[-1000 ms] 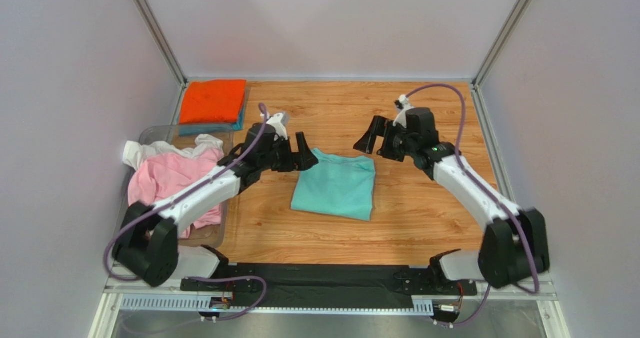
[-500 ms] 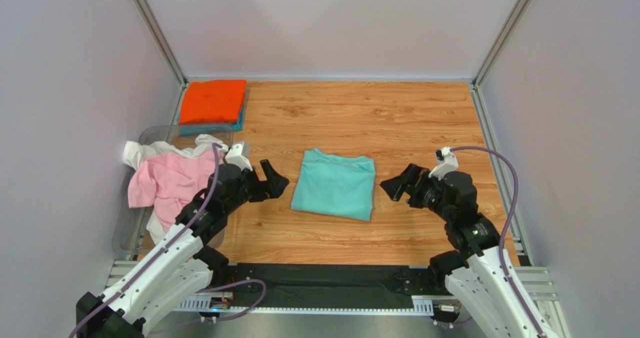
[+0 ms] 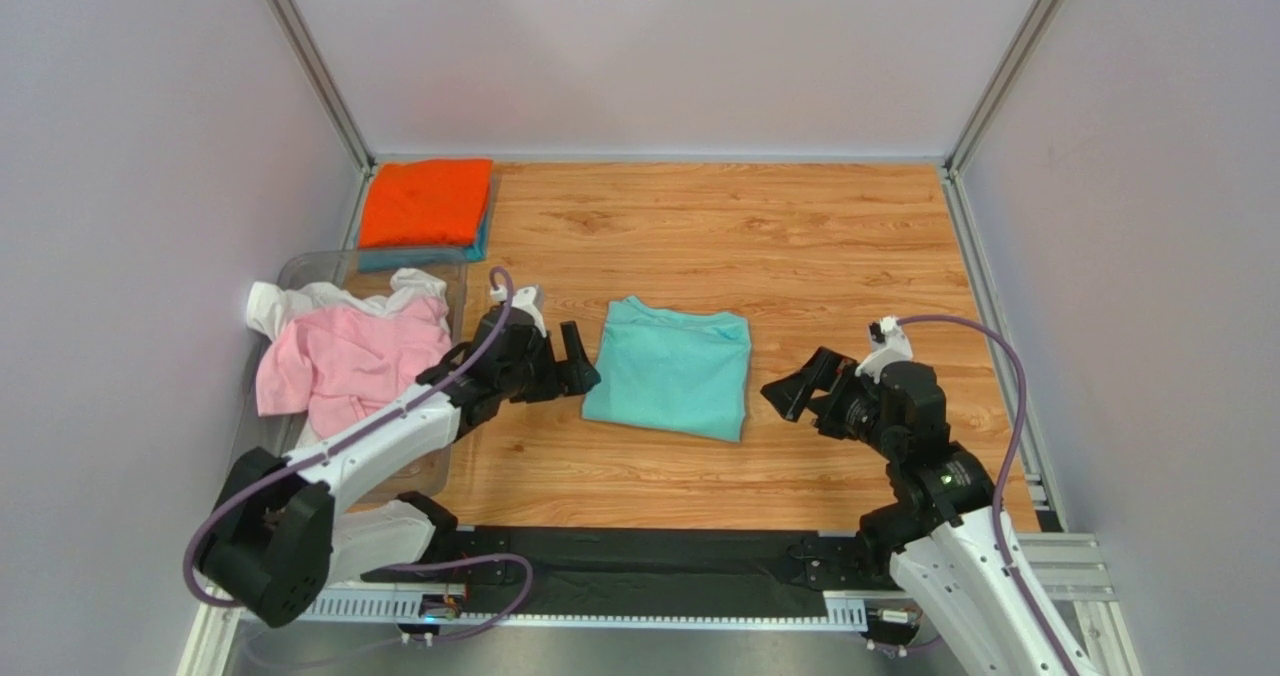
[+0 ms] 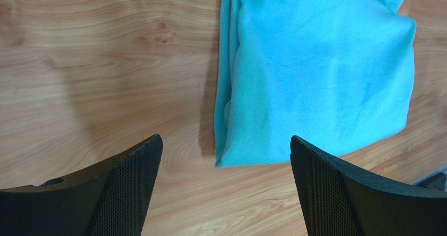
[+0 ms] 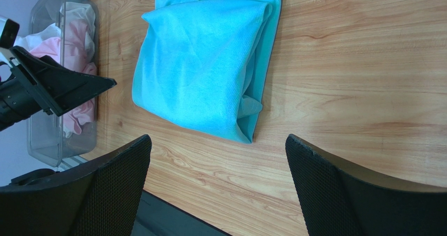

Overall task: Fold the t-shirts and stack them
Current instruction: Neatly place the folded tshirt to the corner

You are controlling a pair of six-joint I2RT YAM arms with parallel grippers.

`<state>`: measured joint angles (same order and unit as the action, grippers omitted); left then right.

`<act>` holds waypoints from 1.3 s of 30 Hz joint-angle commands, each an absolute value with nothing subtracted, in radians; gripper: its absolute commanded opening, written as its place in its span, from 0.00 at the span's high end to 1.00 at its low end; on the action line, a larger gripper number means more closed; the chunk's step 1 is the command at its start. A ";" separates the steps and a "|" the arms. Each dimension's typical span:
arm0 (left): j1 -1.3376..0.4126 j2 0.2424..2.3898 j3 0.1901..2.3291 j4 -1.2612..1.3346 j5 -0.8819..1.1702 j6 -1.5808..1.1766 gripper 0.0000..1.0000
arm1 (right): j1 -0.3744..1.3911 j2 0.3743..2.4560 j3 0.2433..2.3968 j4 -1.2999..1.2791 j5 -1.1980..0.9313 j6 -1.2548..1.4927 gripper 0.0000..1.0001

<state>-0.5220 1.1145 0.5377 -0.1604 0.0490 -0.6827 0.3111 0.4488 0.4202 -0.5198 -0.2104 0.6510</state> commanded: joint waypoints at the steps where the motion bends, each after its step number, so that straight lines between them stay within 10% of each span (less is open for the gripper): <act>1: -0.518 1.208 0.609 -0.035 0.133 -0.663 0.03 | 0.310 0.457 0.417 -0.509 -0.210 0.655 0.00; 22: -0.577 1.620 0.804 -0.101 0.176 -0.624 0.27 | 0.310 0.468 0.405 -0.517 -0.207 0.607 0.00; 33: -0.635 1.795 0.953 -0.271 0.091 -0.571 0.60 | 0.310 0.468 0.403 -0.523 -0.203 0.584 0.00; 39: -0.652 1.832 1.017 -0.339 0.032 -0.549 1.00 | 0.310 0.468 0.405 -0.520 -0.189 0.574 0.00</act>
<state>-0.6441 1.7809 1.0061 -0.2066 0.1173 -0.5957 0.3111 0.4686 0.4061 -0.5350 -0.2073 0.6003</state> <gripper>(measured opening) 0.052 0.998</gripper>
